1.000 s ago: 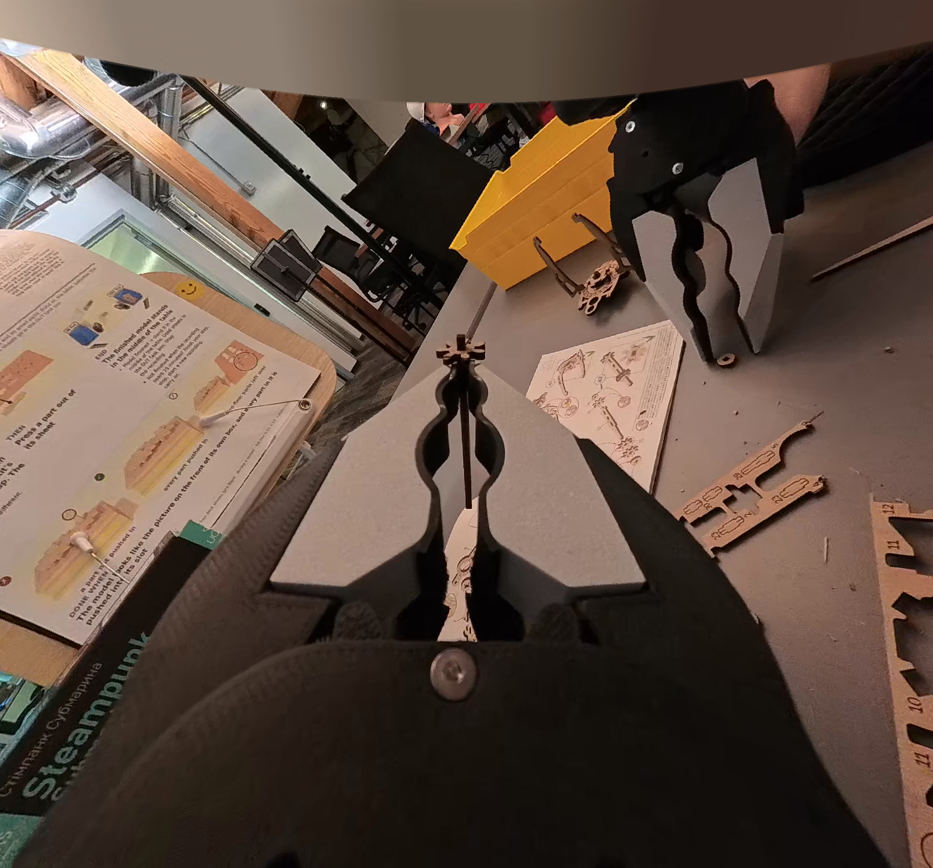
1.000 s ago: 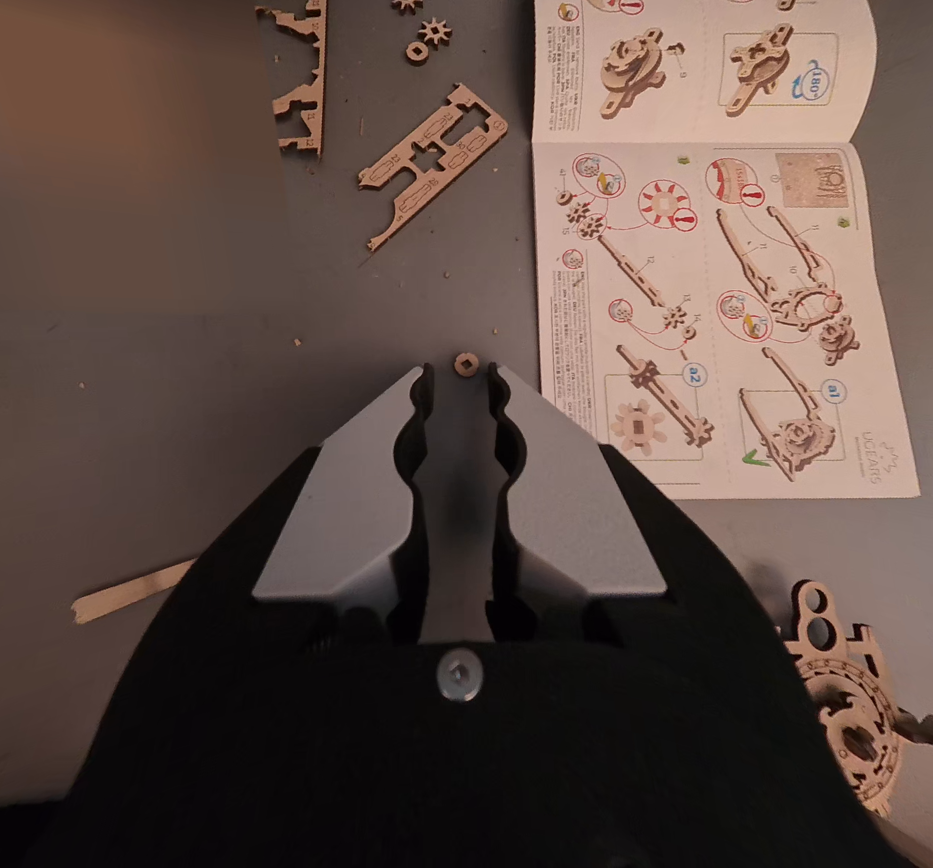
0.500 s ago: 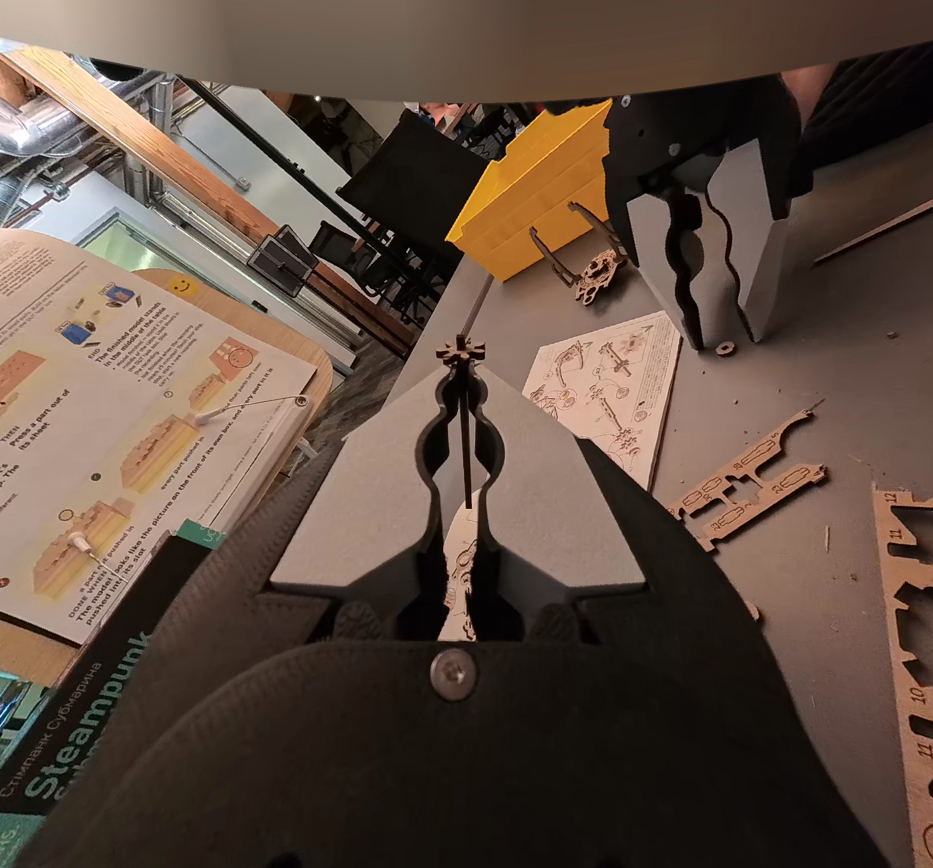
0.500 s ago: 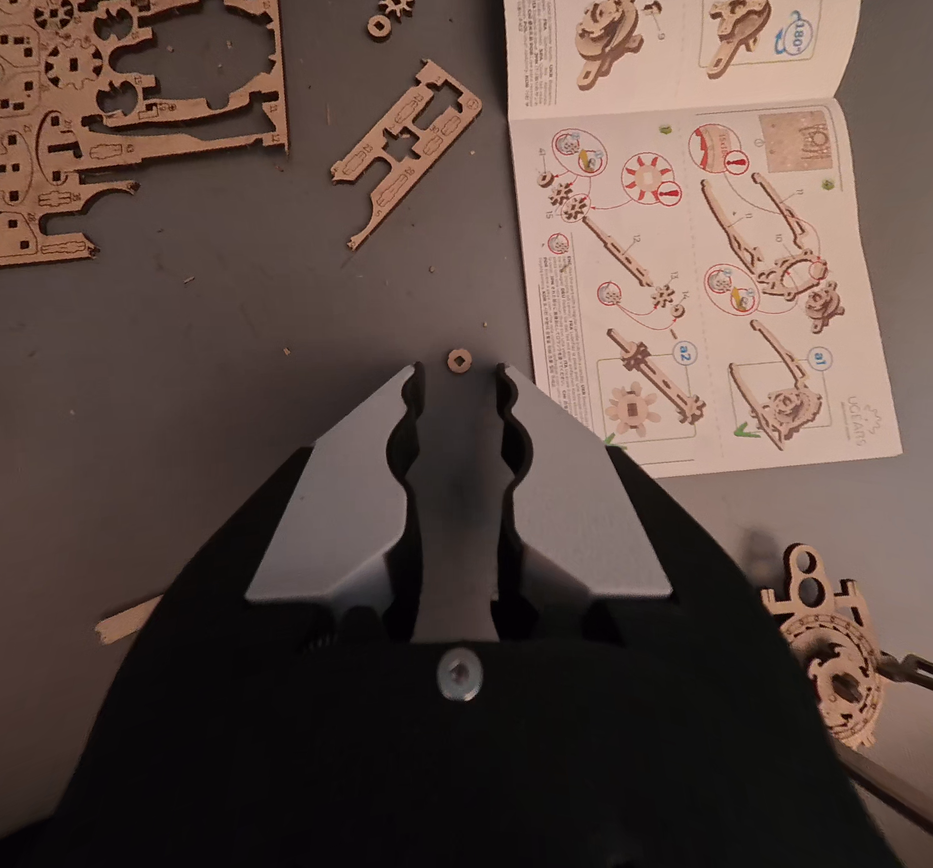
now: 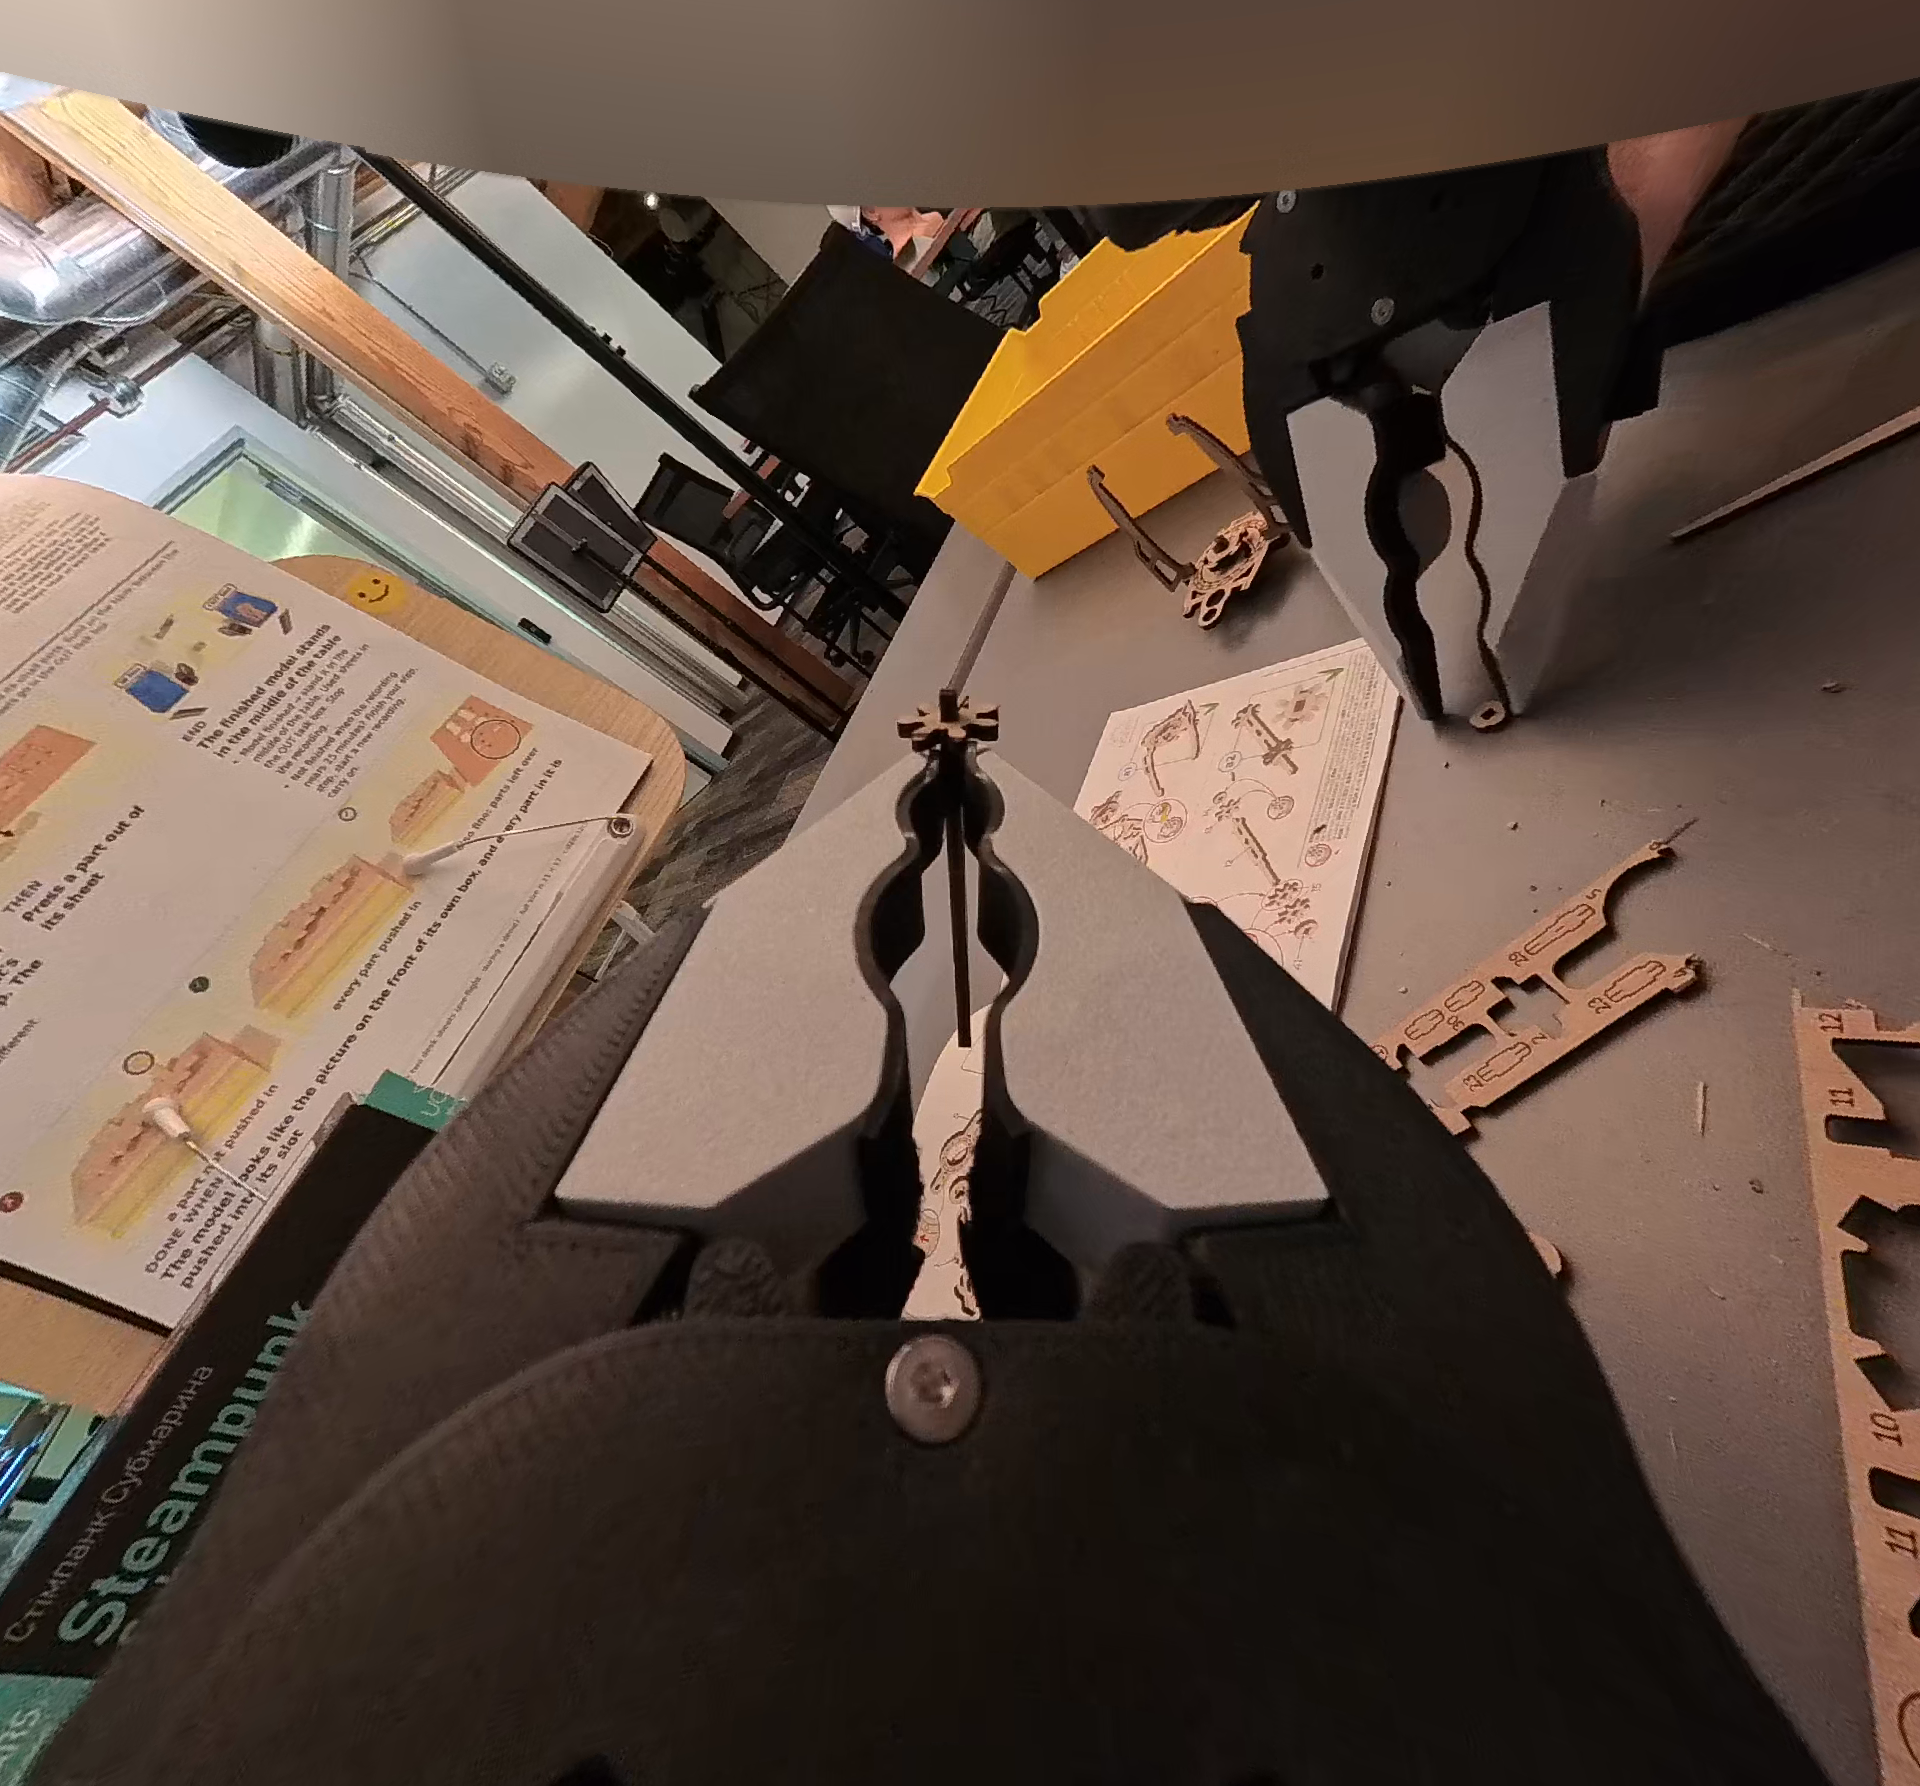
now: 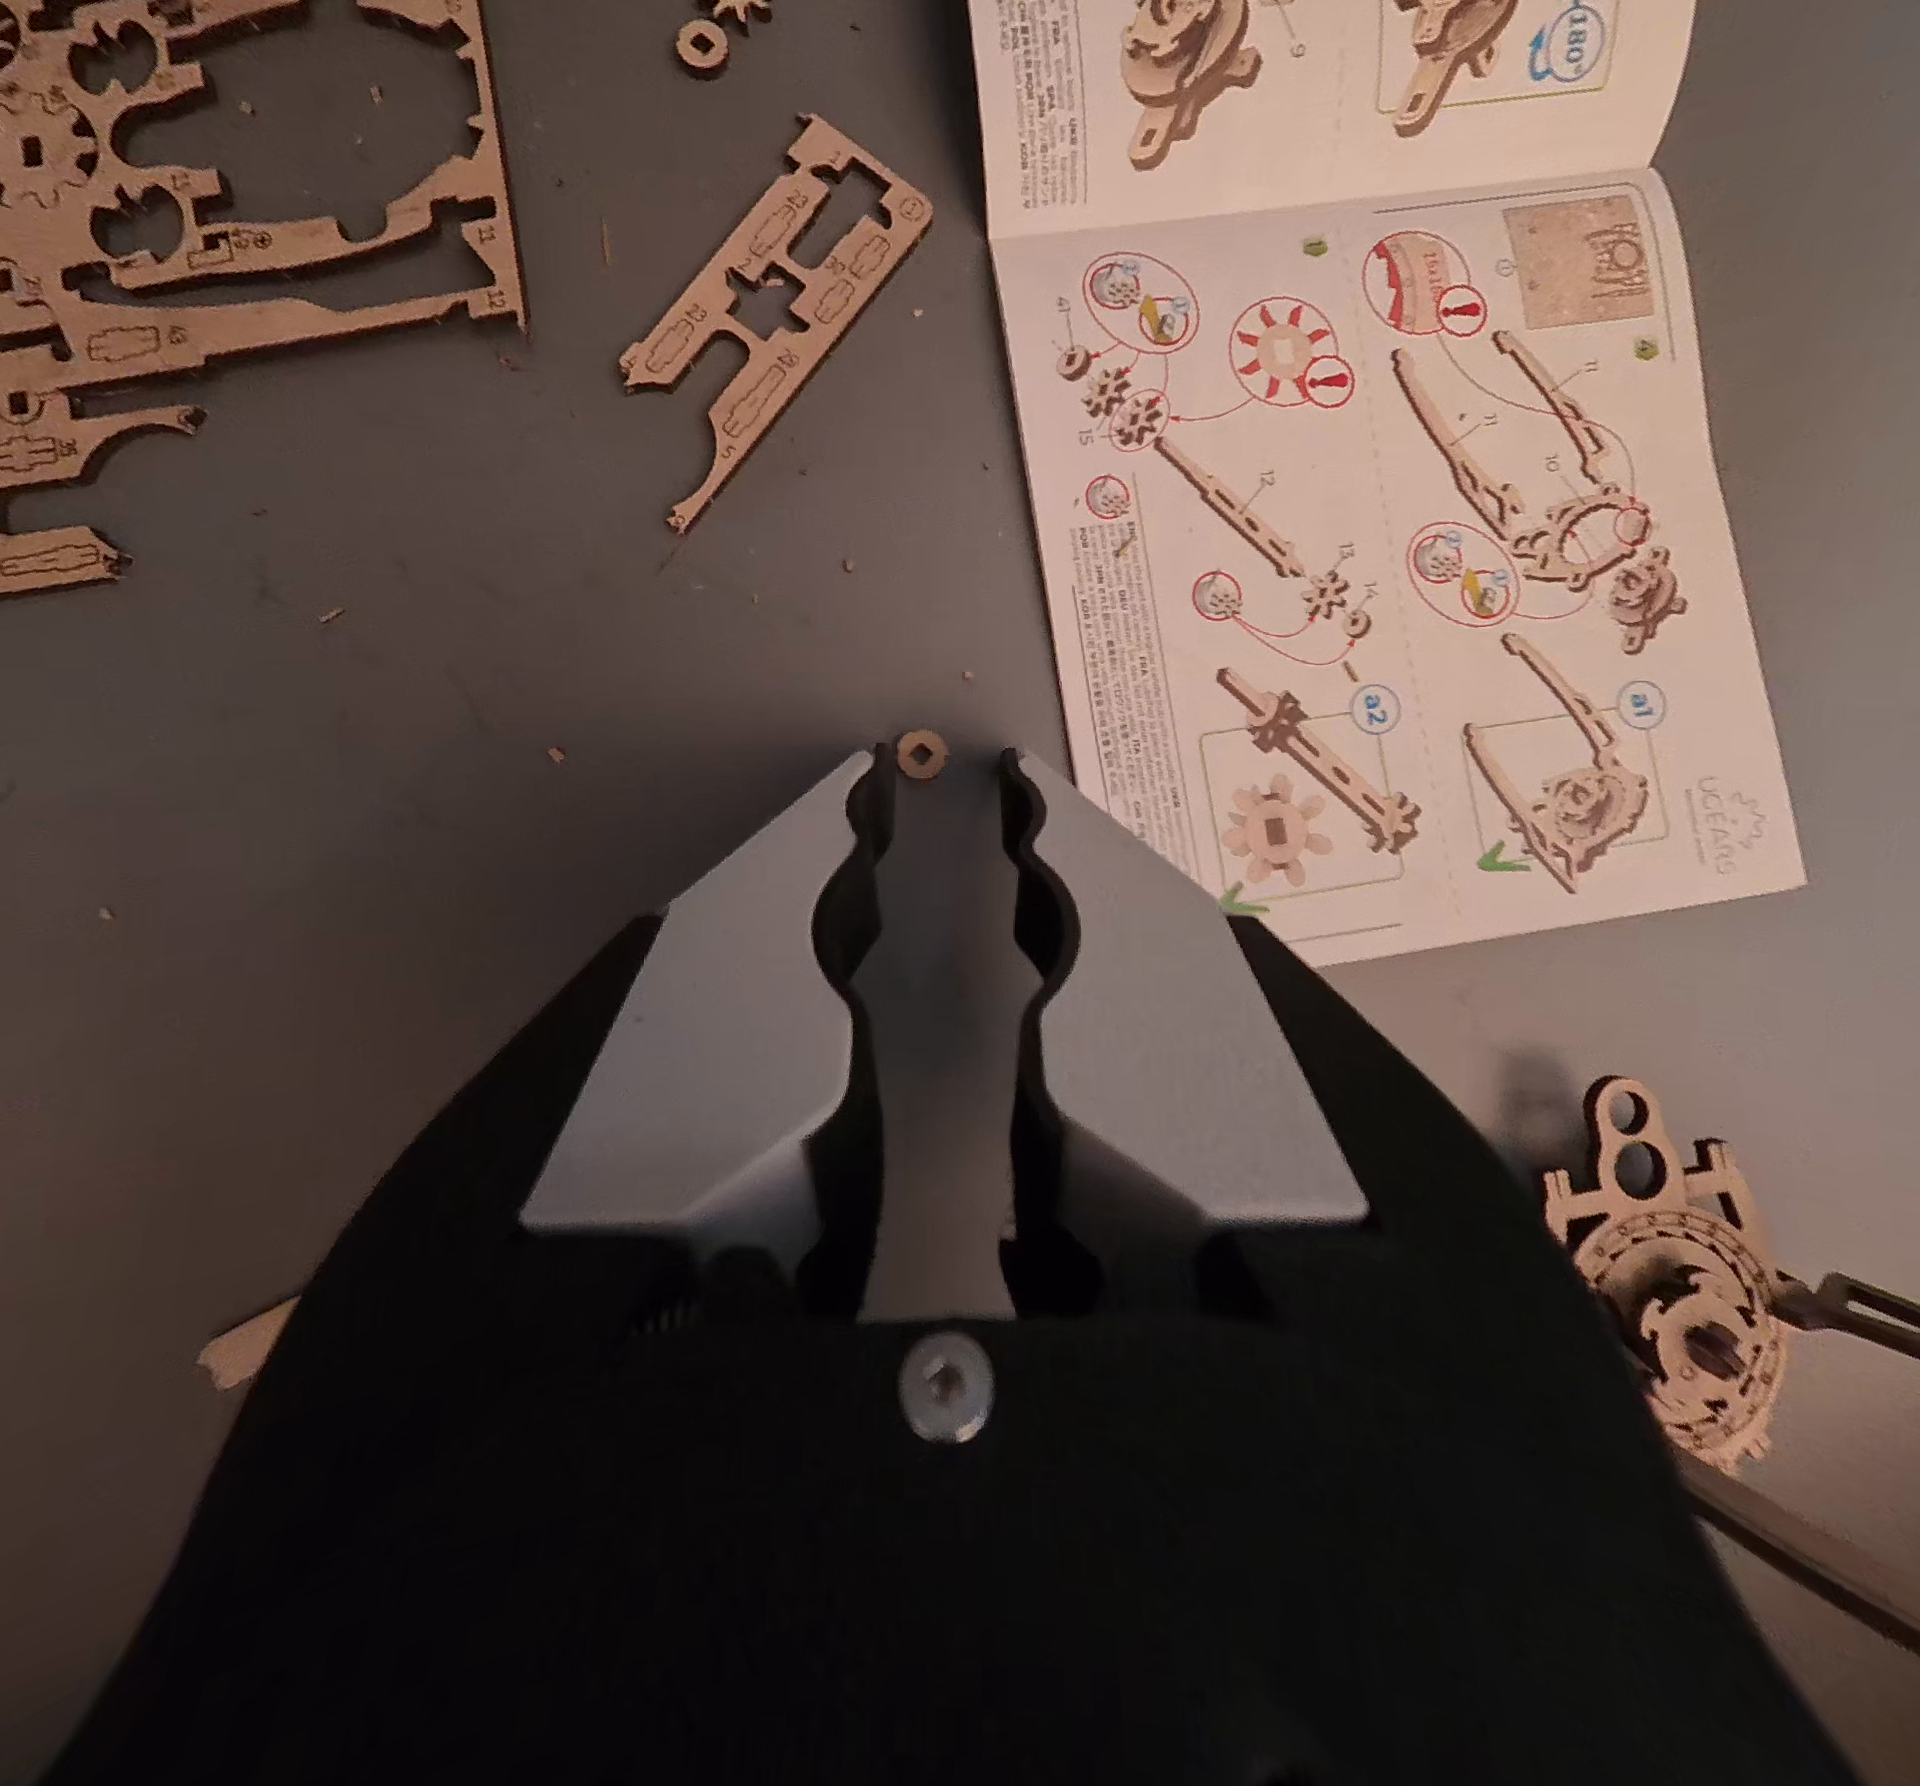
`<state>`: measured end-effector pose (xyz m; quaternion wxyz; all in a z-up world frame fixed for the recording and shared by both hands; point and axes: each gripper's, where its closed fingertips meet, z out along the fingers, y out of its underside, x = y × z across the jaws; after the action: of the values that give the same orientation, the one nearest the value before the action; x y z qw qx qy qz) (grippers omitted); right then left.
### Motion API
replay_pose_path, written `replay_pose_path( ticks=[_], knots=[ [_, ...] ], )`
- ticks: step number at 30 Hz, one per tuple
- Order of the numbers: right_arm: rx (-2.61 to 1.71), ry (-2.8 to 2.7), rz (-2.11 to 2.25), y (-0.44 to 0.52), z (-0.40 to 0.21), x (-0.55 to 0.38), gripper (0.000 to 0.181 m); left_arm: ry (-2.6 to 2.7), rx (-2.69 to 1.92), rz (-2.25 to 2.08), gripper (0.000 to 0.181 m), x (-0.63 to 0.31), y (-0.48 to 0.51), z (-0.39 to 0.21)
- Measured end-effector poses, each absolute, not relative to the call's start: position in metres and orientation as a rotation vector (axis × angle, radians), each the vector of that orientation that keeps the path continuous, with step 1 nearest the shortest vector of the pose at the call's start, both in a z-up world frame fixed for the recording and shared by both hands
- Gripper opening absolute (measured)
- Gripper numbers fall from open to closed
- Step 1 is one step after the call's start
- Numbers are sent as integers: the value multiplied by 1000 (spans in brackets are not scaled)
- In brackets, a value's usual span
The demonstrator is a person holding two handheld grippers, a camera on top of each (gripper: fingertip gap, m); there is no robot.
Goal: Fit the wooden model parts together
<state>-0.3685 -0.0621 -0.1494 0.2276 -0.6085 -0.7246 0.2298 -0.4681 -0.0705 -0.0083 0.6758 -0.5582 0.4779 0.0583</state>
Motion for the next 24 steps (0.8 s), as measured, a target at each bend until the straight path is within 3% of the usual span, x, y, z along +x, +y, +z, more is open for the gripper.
replay_pose_path(
  ticks=[24],
  knots=[
    [-1733,-1955,679,-63,-149,-370,16,1082,-1265,137,0,-469,-69,-11]
  ],
)
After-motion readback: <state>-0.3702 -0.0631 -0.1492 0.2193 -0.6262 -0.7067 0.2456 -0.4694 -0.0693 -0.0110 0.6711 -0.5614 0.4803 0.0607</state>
